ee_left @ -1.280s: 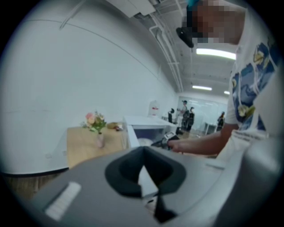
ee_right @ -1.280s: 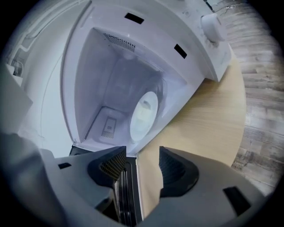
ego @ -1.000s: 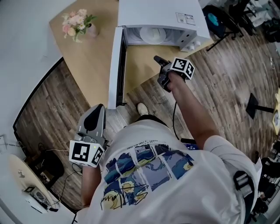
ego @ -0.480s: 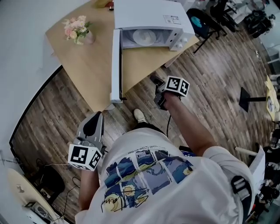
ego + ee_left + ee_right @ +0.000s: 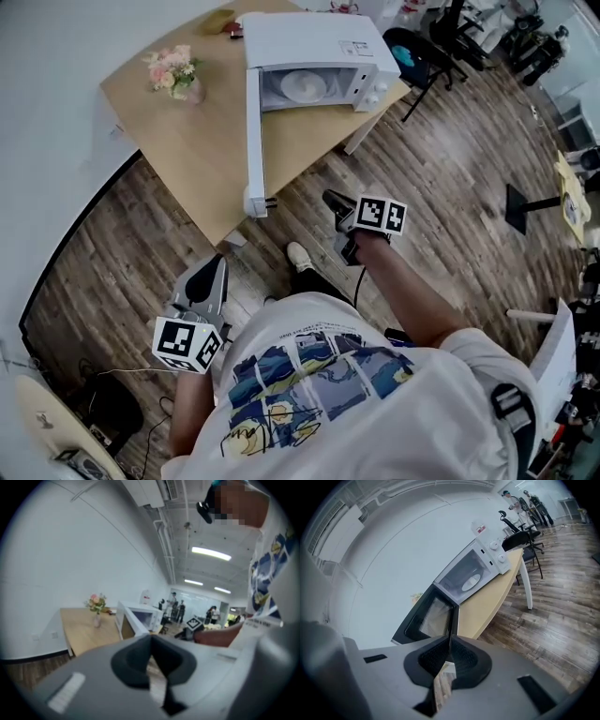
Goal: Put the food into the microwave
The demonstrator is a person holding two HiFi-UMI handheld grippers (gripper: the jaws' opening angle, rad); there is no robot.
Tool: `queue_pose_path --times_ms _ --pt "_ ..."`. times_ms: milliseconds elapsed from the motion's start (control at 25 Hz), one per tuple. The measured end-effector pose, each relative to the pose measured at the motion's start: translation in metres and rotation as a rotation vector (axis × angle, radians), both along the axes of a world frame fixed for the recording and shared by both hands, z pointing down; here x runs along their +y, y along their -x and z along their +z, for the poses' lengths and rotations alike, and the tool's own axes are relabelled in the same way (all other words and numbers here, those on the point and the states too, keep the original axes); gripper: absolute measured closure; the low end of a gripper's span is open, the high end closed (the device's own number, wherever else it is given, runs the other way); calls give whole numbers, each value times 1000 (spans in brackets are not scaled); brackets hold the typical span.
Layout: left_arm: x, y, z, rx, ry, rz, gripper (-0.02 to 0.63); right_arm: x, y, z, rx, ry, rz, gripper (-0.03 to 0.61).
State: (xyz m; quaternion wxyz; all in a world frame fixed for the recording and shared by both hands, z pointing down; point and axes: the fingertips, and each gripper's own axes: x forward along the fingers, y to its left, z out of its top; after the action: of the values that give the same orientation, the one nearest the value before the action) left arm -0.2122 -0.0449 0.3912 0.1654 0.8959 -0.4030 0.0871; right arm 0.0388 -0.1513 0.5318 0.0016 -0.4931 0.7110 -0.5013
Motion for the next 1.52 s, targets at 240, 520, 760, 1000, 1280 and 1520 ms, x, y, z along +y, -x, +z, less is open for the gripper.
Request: queue_pose_path --times_ms 240,520,760,1000,1280,1520 --pt "28 16 6 31 11 12 607 47 20 -17 81 -51 -84 567" --pt "55 19 11 34 14 53 607 94 46 -35 224 -132 -214 569" --pt "72 21 16 42 17 47 607 123 66 -53 286 -213 -317 571" --pt "87 18 22 54 28 44 607 148 75 -62 333 -262 -383 571" --pt "107 8 31 76 54 44 607 173 71 -66 383 -281 -430 572" --pt "113 -2 42 47 64 39 607 189 64 -67 401 -307 -470 572"
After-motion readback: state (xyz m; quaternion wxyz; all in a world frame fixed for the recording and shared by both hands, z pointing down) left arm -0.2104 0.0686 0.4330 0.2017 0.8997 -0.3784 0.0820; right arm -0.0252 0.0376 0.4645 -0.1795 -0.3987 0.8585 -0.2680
